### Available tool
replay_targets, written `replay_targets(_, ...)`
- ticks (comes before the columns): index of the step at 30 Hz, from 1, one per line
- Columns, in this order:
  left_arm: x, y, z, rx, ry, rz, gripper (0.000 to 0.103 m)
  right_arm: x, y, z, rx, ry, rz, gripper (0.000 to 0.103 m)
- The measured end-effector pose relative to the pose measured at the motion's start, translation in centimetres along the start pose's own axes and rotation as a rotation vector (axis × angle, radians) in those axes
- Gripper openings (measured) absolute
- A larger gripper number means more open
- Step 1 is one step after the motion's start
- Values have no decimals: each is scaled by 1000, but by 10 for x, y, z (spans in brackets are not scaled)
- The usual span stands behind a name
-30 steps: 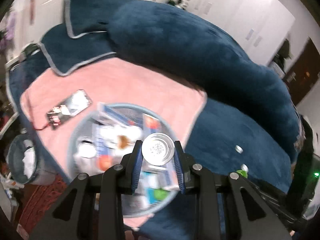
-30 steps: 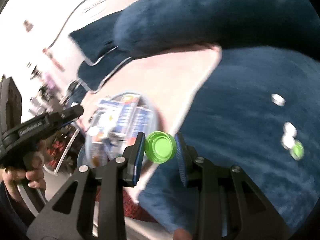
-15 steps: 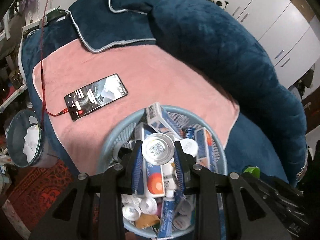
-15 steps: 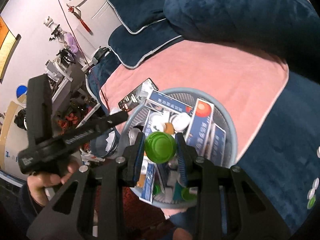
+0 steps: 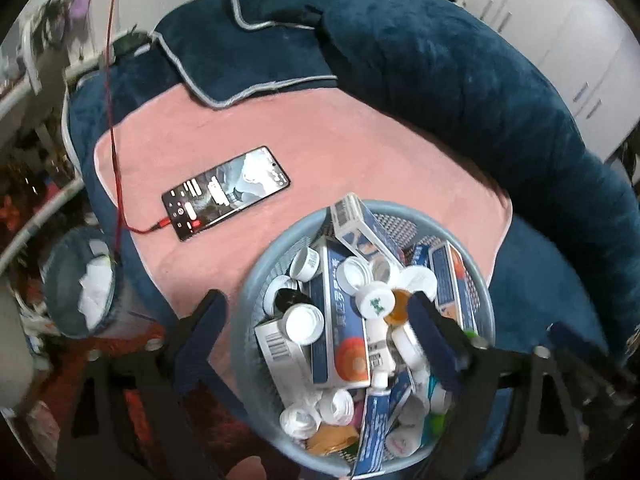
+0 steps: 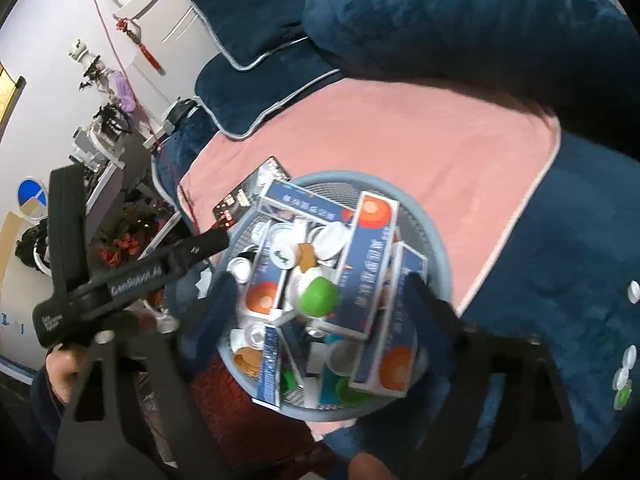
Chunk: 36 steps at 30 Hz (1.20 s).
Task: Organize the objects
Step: 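Open both tools over the basket to drop the caps, then move both tools back over the last caps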
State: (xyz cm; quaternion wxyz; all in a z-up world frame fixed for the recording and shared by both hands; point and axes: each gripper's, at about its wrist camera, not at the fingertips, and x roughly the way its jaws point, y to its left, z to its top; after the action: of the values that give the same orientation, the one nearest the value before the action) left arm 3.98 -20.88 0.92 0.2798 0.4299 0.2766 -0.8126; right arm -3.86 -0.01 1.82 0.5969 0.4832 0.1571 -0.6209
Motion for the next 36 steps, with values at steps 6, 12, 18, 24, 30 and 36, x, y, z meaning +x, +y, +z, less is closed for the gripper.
replay_targets(6, -23, -36, -9, 106, -37, 13, 101, -23, -19, -5, 23, -30, -60, 103)
replay_targets(12, -42, -97, -20, 200, -63, -32, 102, -58, -57, -18, 80, -66, -115, 103)
replay_targets(18, -44, -172, -39, 303, -52, -84, 102, -104, -109, -38, 169, -114, -172, 103)
replay_targets(24, -34, -249, -69, 405, -17, -127, 102, -151, -174, -71, 287, -165, -222, 103)
replay_targets(30, -12, -315, -101, 513, 39, -159, 102, -181, -246, -108, 439, -184, -272, 103)
replay_targets(36, 24, -362, -123, 574, 112, -184, 102, -186, -298, -133, 561, -174, -301, 103)
